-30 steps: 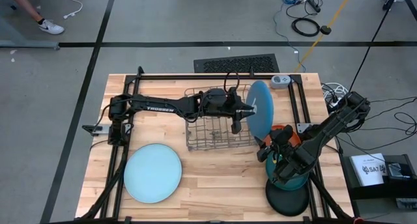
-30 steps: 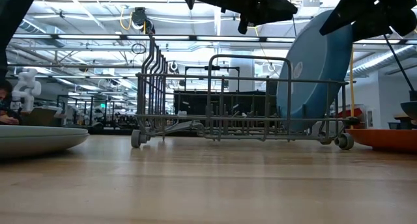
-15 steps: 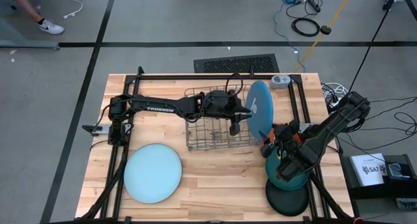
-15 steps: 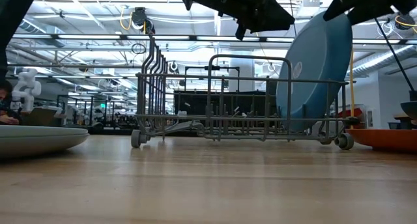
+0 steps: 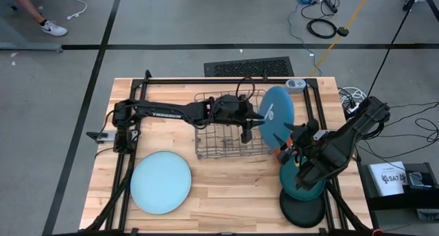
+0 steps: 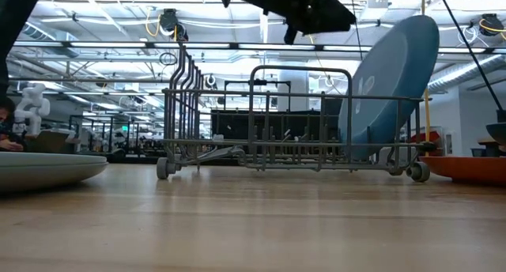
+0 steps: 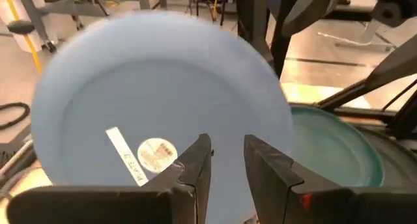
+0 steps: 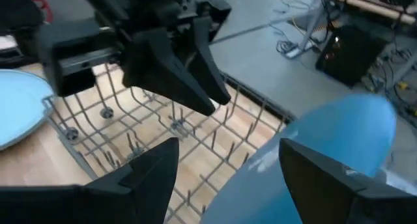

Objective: Sort dishes
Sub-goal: Put the blue plate into the dish rack, then put the light blue plate into the dish rack

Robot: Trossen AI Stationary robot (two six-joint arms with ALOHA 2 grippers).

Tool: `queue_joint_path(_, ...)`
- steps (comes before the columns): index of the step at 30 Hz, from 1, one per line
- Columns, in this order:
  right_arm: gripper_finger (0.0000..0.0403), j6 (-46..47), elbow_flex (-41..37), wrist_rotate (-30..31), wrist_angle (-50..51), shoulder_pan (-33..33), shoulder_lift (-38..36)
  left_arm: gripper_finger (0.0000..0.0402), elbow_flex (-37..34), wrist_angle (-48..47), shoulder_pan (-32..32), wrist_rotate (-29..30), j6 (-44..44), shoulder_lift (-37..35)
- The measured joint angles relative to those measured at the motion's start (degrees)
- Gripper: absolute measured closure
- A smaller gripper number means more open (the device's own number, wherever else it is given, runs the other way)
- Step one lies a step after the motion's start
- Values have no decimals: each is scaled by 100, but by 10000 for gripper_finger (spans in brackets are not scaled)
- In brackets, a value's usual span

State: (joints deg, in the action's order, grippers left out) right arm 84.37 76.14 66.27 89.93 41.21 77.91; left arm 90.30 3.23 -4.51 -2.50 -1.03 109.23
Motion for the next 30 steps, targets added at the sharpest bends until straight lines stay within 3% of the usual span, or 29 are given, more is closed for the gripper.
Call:
queue_joint_path(7,145,-923,572,19,-2,0,-2,308,2,-557,4,-74,274,-663)
queue_joint_path(15,145,-1053,794,-73,-258,0,-2,308,11,-1321,81,-90,343,-1534)
queue_joint_path(21,145,-764,794,-112,-336,1,-2,308,11,-1532,79,-63,288,-1671)
queue_joint_path(30,145,-488,794,-745,-446,-206,-2,308,-223,-1656,103,-28,-5,-1650)
